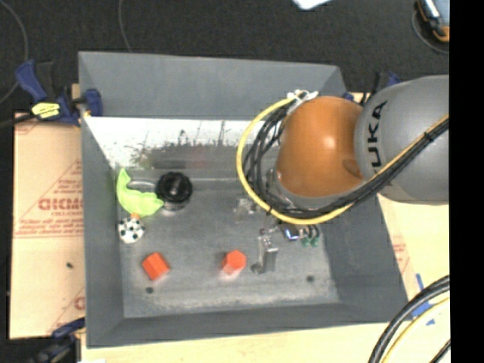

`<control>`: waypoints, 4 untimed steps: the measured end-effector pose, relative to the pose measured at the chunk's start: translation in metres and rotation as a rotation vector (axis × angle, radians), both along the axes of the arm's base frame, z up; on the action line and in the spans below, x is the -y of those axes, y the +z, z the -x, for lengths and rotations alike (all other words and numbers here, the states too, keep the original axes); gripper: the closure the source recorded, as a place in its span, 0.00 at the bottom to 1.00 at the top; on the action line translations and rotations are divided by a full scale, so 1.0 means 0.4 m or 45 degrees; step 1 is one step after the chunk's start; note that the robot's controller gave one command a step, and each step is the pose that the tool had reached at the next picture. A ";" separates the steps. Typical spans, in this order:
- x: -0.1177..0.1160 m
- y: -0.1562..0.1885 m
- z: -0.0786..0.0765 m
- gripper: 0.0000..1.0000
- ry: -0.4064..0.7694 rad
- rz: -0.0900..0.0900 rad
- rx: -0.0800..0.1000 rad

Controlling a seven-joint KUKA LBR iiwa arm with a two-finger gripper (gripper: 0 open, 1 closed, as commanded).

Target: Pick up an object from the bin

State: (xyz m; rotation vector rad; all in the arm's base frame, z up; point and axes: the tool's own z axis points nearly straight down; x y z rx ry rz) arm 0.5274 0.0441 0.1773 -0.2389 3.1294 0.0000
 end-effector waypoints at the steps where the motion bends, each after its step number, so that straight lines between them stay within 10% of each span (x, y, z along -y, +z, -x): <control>1: -0.003 -0.089 0.032 0.00 0.044 -0.002 -0.005; 2: -0.001 -0.181 0.024 0.00 0.296 0.001 0.002; 3: -0.009 -0.266 -0.020 1.00 0.273 -0.003 0.001; 4: -0.009 -0.266 -0.020 1.00 0.273 -0.004 0.001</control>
Offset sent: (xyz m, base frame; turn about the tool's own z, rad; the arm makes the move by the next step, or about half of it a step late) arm -0.0102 0.0010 -0.0717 -0.2329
